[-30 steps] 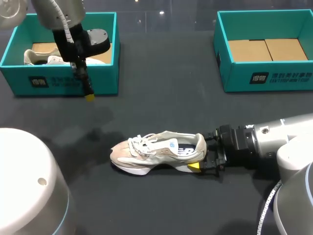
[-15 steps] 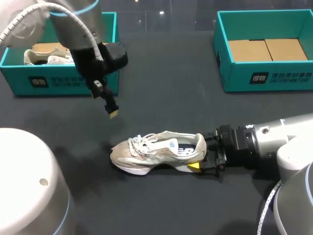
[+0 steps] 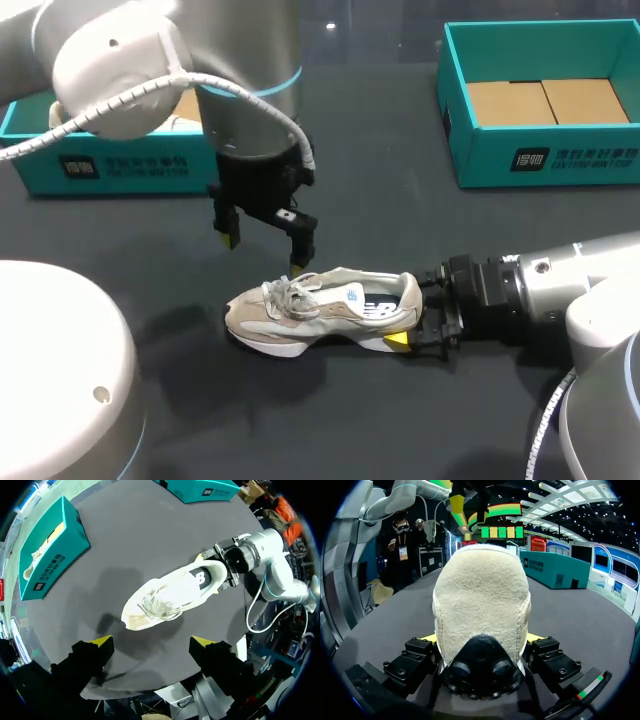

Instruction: Take the shoe out of the shoebox, open the shoe tongue, remove and reinsert the insole, then place the shoe into the shoebox

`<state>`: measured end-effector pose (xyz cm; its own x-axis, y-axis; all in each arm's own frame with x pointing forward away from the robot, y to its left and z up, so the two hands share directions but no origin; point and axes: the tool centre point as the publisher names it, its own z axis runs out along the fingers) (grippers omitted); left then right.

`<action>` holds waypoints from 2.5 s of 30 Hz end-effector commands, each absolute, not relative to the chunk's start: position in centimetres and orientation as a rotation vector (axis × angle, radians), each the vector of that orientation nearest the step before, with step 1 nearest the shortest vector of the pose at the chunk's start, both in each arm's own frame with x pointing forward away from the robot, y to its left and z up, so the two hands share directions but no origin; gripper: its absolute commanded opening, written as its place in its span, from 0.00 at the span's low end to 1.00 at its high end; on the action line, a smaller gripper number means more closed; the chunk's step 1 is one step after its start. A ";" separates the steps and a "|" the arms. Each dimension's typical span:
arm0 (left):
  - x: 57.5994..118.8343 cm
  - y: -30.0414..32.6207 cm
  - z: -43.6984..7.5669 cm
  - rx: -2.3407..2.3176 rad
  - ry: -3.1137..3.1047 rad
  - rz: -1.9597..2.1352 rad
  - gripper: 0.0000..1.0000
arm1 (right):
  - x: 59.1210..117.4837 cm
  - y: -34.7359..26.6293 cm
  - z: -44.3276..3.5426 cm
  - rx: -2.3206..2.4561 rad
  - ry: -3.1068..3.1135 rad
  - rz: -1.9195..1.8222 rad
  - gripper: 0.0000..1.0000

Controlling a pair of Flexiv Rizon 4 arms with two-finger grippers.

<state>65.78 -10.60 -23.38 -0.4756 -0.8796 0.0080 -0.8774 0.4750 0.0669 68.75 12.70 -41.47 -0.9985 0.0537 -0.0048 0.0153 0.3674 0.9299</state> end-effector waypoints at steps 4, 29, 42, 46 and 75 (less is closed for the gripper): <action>66.2 -11.7 -23.6 1.592 -2.679 -0.151 1.00 | 68.9 12.9 -41.7 0.067 2.574 1.741 0.00; 65.4 -17.0 -26.9 2.134 -2.312 -0.158 1.00 | 68.9 12.9 -41.7 0.067 2.574 1.741 0.00; 66.8 -19.8 -29.0 2.226 -2.288 -0.274 1.00 | 68.9 12.9 -41.7 0.067 2.574 1.741 0.00; 67.1 -20.6 -29.9 2.238 -2.277 -0.302 1.00 | 68.9 12.9 -41.7 0.067 2.574 1.741 0.00; 67.9 -23.0 -35.8 2.359 -2.242 -0.557 0.76 | 68.9 12.9 -41.7 0.067 2.574 1.741 0.00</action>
<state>68.18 -22.32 -35.21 0.0184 -0.9519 -0.3060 -0.9911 -0.0578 0.1201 68.75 12.71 -41.46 -0.9985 0.0537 -0.0047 0.0154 0.3673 0.9300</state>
